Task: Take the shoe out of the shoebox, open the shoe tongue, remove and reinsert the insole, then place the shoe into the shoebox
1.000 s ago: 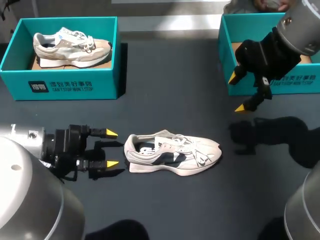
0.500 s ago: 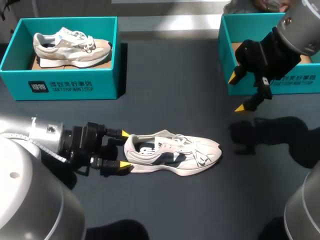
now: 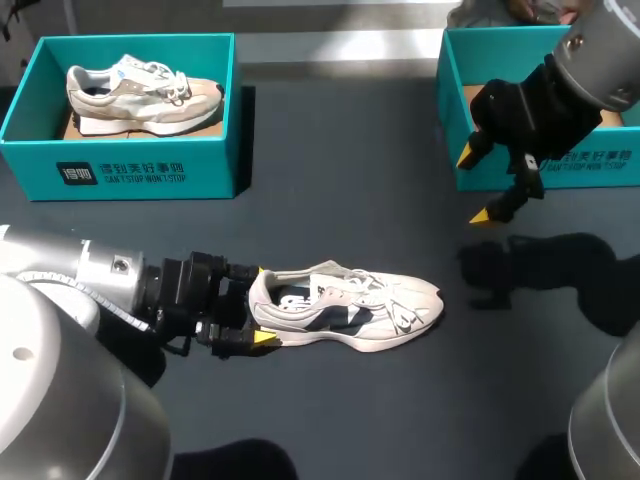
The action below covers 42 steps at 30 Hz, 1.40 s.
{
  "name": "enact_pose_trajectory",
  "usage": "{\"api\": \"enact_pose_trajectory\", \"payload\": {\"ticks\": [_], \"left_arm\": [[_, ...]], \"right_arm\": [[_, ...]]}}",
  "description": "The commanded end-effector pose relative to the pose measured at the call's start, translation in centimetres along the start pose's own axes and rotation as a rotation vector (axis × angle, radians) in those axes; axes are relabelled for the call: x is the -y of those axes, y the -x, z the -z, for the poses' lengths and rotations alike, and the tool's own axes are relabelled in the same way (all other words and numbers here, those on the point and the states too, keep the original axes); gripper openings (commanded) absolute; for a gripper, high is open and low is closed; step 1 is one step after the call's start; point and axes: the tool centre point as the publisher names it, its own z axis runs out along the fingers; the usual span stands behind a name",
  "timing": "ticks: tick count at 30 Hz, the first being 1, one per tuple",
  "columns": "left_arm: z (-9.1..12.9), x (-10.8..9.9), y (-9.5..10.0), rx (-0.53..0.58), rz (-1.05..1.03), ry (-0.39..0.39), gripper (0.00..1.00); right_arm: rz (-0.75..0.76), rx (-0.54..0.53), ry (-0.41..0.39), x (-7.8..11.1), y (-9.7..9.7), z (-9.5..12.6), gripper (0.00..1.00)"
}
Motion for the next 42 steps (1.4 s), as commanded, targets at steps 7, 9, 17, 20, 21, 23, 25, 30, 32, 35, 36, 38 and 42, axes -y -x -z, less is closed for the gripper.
{"api": "enact_pose_trajectory", "payload": {"ticks": [7,9,17,20,21,23,25,30,32,35,36,38,42], "left_arm": [[-1.83,0.29,-0.81,0.097,0.019,-0.027,1.0],[-1.97,0.35,-0.95,0.099,0.02,-0.025,1.0],[-1.84,0.26,-0.55,0.128,0.036,-0.03,0.0],[-1.82,0.33,-0.58,0.126,0.039,-0.038,0.0],[-1.85,0.35,-0.62,0.118,0.049,-0.042,0.0],[-2.04,0.35,-0.77,0.112,0.058,-0.037,0.0],[-2.14,0.33,-0.81,0.101,0.071,-0.049,0.0],[-2.14,0.33,-0.81,0.101,0.071,-0.049,0.0],[-2.14,0.33,-0.81,0.101,0.071,-0.049,0.0],[-2.14,0.33,-0.81,0.101,0.071,-0.049,0.0],[-2.14,0.33,-0.81,0.101,0.071,-0.049,0.0],[-2.14,0.33,-0.81,0.101,0.071,-0.049,0.0],[-2.14,0.33,-0.81,0.101,0.071,-0.049,0.0]], "right_arm": [[-0.001,-0.002,-0.003,-0.09,0.1,-0.1,1.0],[-0.001,-0.002,-0.003,-0.09,0.1,-0.1,1.0],[-0.001,-0.002,-0.003,-0.09,0.1,-0.1,1.0],[-0.001,-0.002,-0.003,-0.09,0.1,-0.1,1.0],[-0.001,-0.002,-0.003,-0.09,0.1,-0.1,1.0],[-0.001,-0.002,-0.003,-0.09,0.1,-0.1,1.0],[-0.001,-0.002,-0.003,-0.09,0.1,-0.1,1.0],[-0.001,-0.002,-0.003,-0.09,0.1,-0.1,1.0],[-0.001,-0.002,-0.003,-0.09,0.1,-0.1,1.0],[-0.001,-0.002,-0.003,-0.09,0.1,-0.1,1.0],[-0.001,-0.002,-0.003,-0.09,0.1,-0.1,1.0],[-0.001,-0.002,-0.003,-0.09,0.1,-0.1,1.0],[-0.001,-0.002,-0.003,-0.09,0.1,-0.1,1.0]]}}
